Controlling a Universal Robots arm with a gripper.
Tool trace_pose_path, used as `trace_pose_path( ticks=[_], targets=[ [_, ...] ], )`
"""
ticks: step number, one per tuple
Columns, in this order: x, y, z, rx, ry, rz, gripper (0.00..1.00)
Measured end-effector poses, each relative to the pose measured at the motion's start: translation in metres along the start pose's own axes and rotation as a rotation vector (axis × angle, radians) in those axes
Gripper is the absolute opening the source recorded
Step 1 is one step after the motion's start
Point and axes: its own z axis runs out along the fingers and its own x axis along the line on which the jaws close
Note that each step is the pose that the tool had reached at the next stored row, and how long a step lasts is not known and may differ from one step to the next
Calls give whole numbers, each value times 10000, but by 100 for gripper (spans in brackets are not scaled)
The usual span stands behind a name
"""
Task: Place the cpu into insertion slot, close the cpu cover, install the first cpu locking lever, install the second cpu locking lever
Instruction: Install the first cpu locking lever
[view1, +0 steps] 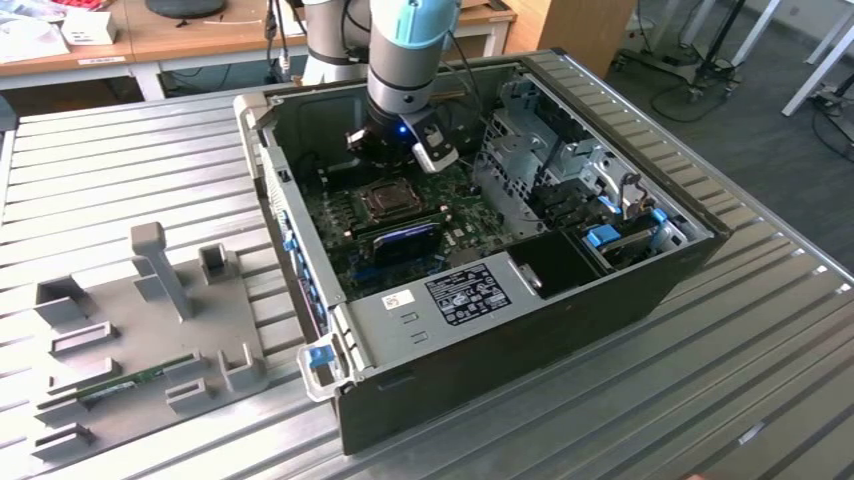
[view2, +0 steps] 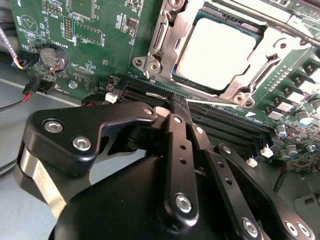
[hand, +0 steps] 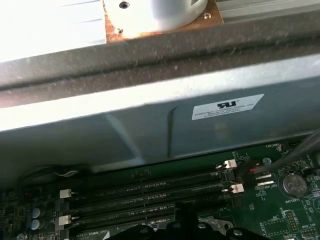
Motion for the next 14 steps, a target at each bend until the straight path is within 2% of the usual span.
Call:
trace_pose_path(
  ticks=[9, 14],
  targets=[
    [-3, 38, -112, -1, -5, 4, 11],
    [-1, 45, -118, 18, -10, 2, 11]
  ],
)
